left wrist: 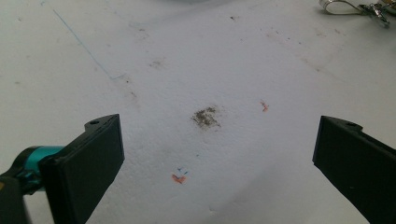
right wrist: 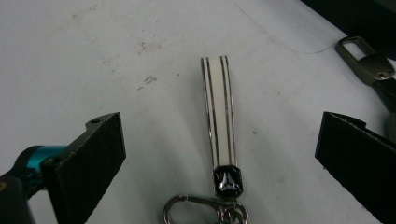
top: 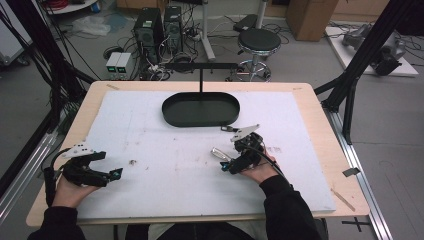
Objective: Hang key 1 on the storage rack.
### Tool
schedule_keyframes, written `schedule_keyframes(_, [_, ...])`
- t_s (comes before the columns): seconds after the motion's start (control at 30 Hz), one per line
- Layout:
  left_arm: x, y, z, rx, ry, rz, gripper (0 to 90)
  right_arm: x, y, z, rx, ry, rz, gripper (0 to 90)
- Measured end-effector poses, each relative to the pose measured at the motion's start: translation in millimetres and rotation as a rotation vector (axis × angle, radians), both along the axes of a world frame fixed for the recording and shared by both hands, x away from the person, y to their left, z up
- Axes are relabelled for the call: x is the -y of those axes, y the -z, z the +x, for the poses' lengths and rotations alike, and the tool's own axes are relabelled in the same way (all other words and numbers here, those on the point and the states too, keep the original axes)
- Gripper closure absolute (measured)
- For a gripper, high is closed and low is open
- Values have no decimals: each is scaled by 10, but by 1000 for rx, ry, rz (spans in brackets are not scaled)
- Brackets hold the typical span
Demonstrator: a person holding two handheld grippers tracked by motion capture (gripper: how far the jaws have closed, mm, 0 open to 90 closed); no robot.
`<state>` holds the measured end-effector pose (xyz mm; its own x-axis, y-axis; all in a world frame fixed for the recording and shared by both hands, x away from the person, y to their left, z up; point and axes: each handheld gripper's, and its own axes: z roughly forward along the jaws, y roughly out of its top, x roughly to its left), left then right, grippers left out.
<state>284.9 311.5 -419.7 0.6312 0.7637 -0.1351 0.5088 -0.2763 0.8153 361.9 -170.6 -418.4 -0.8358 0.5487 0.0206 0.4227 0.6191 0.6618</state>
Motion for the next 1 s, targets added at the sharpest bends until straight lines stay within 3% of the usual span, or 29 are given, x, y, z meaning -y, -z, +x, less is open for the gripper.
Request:
schedule_keyframes(0.27, [48,24,14,-17,17,26,24,-157,76,62,-59,-40,-14,66])
schedule_keyframes(0.3, [50,25,16,-18,19,31,24,-169,85,75,-67,-42,-13,94])
schedule_keyframes(0.33, [49,27,18,-18,19,31,25,-175,104,103,-87,-57,-9,204])
schedule_keyframes(0.43, [41,25,20,-18,21,33,25,-180,140,133,-105,-36,-29,307])
schedule_keyframes(0.53, [46,28,18,-15,11,30,25,-174,149,138,-96,-8,-50,372])
schedule_keyframes(0.6, [46,29,19,-10,8,33,25,-164,130,131,-78,8,-50,520])
schedule_keyframes(0.63, [46,29,18,-10,8,32,25,-164,130,131,-78,8,-50,520])
schedule_keyframes(0.7, [42,29,20,-9,9,35,24,-181,136,109,-44,-13,-74,637])
schedule_keyframes(0.73, [42,29,20,-9,9,35,25,-181,136,109,-44,-13,-74,637])
schedule_keyframes(0.77, [41,30,21,-9,9,34,25,-187,135,99,-33,-30,-74,713])
schedule_keyframes(0.83, [36,31,25,-8,11,34,24,-206,137,77,-9,-53,-82,742])
schedule_keyframes(1.0, [35,30,19,-7,8,28,24,-186,113,74,-3,-23,-80,748])
